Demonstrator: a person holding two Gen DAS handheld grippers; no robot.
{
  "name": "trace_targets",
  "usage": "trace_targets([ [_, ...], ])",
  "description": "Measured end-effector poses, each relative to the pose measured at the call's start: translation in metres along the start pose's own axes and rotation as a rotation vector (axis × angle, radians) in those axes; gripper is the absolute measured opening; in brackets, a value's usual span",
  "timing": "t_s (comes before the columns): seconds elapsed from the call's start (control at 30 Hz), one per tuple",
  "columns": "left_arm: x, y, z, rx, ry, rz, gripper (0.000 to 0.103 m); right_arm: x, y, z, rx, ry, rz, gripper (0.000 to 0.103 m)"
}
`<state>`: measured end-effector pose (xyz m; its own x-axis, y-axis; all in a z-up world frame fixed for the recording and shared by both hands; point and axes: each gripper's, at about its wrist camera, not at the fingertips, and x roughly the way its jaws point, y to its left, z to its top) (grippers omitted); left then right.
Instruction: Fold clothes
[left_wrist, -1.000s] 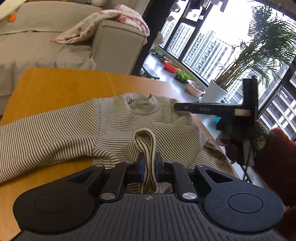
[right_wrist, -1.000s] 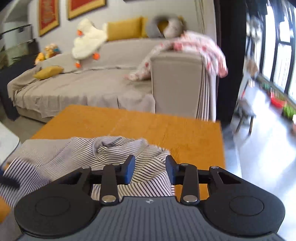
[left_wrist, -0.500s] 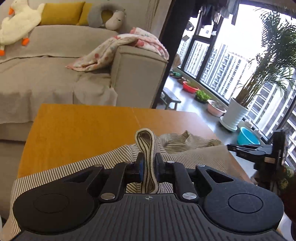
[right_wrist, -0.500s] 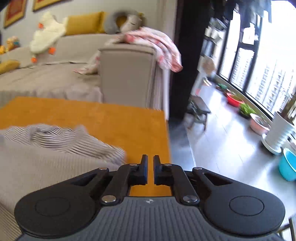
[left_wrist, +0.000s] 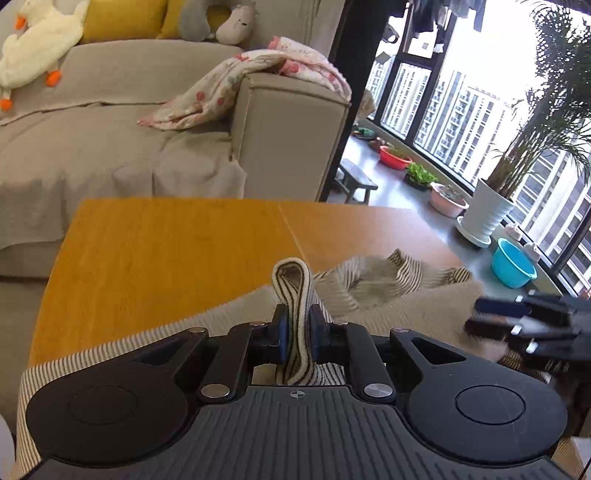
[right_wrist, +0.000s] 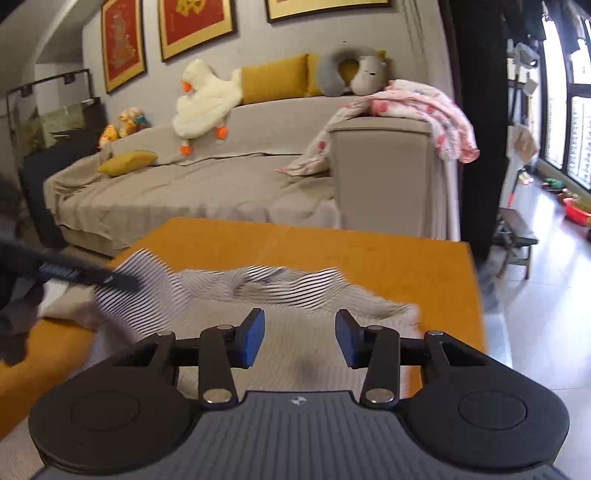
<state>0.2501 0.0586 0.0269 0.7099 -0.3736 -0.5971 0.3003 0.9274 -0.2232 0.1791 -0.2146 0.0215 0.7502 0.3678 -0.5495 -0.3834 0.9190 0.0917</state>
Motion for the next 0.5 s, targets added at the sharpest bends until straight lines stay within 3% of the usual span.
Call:
trace_targets([
  [0.1, -0.002, -0.010, 0.018, 0.022, -0.047, -0.039, 0.013, 0.015, 0.006, -0.018, -0.071, 0.069, -0.122, 0.035],
  [0.17, 0.003, -0.010, 0.015, 0.019, -0.031, -0.039, 0.014, 0.009, -0.004, -0.030, -0.076, 0.059, -0.166, 0.034],
  [0.3, 0.020, 0.007, -0.016, 0.008, 0.070, 0.047, 0.016, 0.003, -0.010, -0.034, -0.080, 0.055, -0.209, 0.034],
  [0.4, 0.016, 0.029, -0.030, -0.027, 0.100, 0.142, 0.021, 0.006, -0.004, -0.035, -0.115, 0.054, -0.229, 0.034],
  [0.43, 0.008, 0.037, -0.032, -0.056, 0.098, 0.178, 0.020, 0.005, -0.002, -0.036, -0.116, 0.054, -0.230, 0.035],
  [0.5, -0.016, 0.058, -0.038, -0.250, 0.105, 0.118, 0.024, 0.004, -0.003, -0.037, -0.110, 0.051, -0.227, 0.036],
])
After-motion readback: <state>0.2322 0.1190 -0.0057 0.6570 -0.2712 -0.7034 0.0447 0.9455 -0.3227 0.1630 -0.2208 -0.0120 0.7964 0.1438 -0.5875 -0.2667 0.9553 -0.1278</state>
